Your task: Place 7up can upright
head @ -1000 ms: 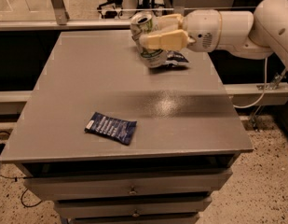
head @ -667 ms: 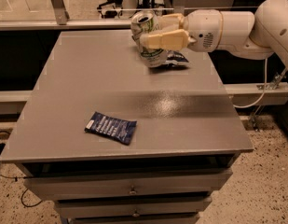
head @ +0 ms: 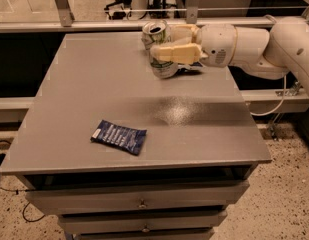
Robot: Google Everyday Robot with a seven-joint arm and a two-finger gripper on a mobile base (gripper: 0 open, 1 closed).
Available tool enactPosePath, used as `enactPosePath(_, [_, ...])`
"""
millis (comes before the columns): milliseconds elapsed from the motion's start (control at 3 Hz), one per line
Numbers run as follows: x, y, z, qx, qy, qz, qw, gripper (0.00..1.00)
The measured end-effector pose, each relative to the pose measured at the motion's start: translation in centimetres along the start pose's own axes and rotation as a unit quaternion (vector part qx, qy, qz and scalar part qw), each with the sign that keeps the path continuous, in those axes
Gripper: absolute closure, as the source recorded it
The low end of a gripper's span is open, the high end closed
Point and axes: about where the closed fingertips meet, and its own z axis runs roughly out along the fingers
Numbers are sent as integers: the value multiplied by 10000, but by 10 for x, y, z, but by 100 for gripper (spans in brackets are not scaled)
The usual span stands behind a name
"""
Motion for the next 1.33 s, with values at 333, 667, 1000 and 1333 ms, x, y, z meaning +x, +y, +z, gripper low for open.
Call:
enactPosePath(333, [21,2,0,64,-234,-178,9995,100])
enactPosePath(667, [40,4,2,-11,-249,-325,9992,100])
enactPosePath(1000, [58,6,3,-148,-154,-357,9991,100])
enactPosePath(1333, [79,6,7,-283,-156,-169,9993,74])
